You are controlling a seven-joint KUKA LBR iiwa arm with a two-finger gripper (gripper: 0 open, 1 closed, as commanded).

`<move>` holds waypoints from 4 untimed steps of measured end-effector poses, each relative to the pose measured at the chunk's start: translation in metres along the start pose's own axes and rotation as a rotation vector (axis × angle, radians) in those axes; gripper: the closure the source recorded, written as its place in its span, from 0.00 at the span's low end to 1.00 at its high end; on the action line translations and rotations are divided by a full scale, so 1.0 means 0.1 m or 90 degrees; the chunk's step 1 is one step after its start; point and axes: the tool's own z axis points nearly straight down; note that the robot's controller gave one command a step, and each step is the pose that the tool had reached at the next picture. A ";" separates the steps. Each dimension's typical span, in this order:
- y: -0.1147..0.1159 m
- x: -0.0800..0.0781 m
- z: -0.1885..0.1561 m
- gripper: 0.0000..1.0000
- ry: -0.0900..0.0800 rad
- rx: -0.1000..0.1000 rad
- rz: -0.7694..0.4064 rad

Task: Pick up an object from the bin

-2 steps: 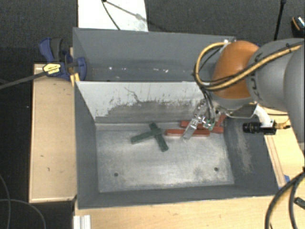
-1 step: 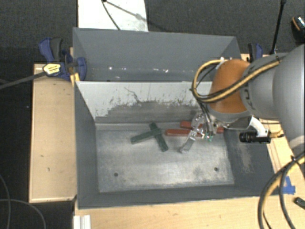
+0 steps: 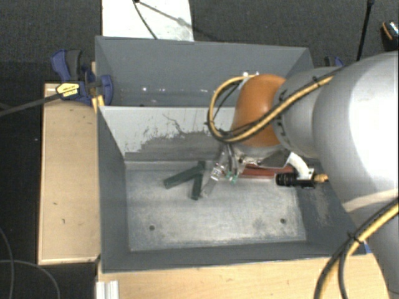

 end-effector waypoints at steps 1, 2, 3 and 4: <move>0.55 0.39 -0.50 0.00 -0.002 -0.002 -0.033; 0.76 0.65 -0.09 0.00 0.002 0.004 -0.077; 0.75 0.63 -0.11 1.00 0.000 0.003 -0.077; 0.91 0.75 -1.84 1.00 -0.005 -0.002 -0.097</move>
Offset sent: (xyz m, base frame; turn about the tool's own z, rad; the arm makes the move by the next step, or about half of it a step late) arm -0.0042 0.0624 0.0472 -0.0434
